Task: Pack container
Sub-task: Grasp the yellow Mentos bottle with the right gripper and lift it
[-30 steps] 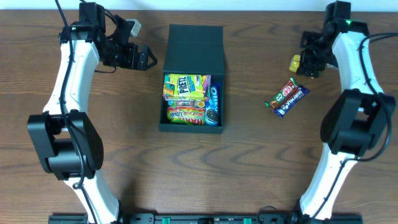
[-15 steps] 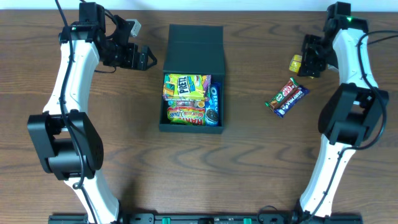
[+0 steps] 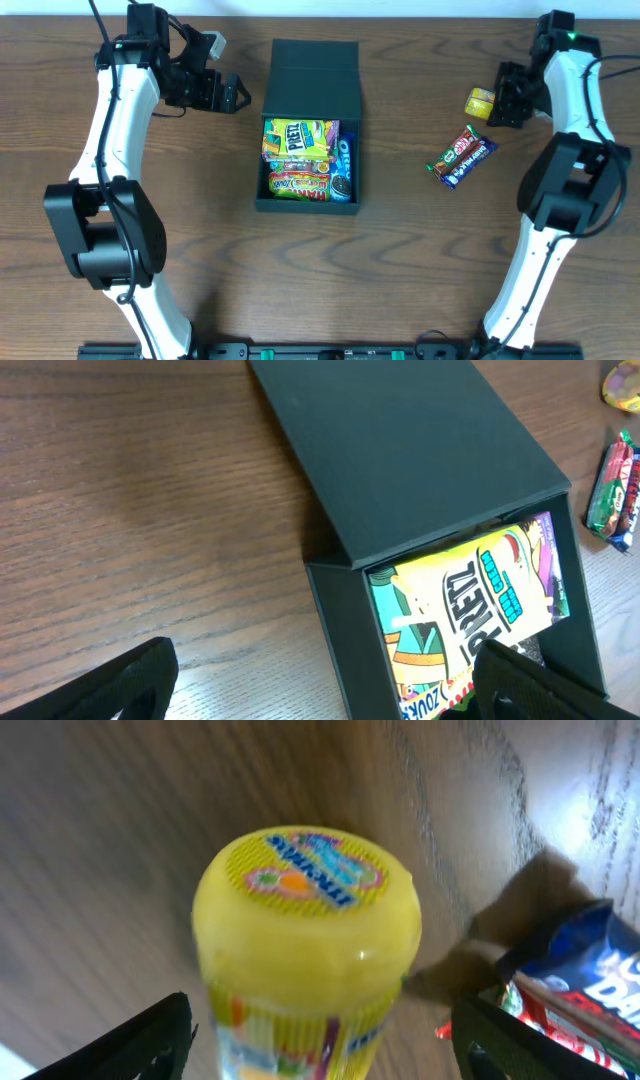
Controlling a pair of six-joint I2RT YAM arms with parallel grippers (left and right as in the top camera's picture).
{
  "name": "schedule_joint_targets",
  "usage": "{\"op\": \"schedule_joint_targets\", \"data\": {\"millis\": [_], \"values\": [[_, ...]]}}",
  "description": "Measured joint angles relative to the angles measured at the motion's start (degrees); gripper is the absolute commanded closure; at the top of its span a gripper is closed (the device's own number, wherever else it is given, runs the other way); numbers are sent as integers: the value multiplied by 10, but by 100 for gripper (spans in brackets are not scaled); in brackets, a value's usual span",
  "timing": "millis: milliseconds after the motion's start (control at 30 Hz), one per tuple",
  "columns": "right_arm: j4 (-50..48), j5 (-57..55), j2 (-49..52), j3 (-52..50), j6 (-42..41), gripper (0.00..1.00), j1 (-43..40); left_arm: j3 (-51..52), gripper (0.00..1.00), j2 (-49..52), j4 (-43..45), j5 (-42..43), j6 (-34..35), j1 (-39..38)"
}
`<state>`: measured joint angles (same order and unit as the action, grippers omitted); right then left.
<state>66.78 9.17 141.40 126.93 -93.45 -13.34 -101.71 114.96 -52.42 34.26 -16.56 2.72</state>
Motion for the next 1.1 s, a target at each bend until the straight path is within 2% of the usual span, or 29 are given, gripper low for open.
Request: {"op": "schedule_joint_targets", "data": {"millis": [133, 400, 767, 900, 1000, 1100], "values": [[-6, 0, 9, 0, 2, 27, 0, 0, 5, 0, 0, 0, 0, 0], [-7, -2, 9, 0, 4, 49, 0, 0, 5, 0, 0, 0, 0, 0], [-6, -2, 9, 0, 4, 70, 0, 0, 5, 0, 0, 0, 0, 0], [-6, 0, 9, 0, 11, 83, 0, 0, 5, 0, 0, 0, 0, 0], [9, 4, 10, 5, 27, 98, 0, 0, 4, 0, 0, 0, 0, 0], [59, 3, 19, 33, 49, 98, 2, 0, 5, 0, 0, 0, 0, 0]]}}
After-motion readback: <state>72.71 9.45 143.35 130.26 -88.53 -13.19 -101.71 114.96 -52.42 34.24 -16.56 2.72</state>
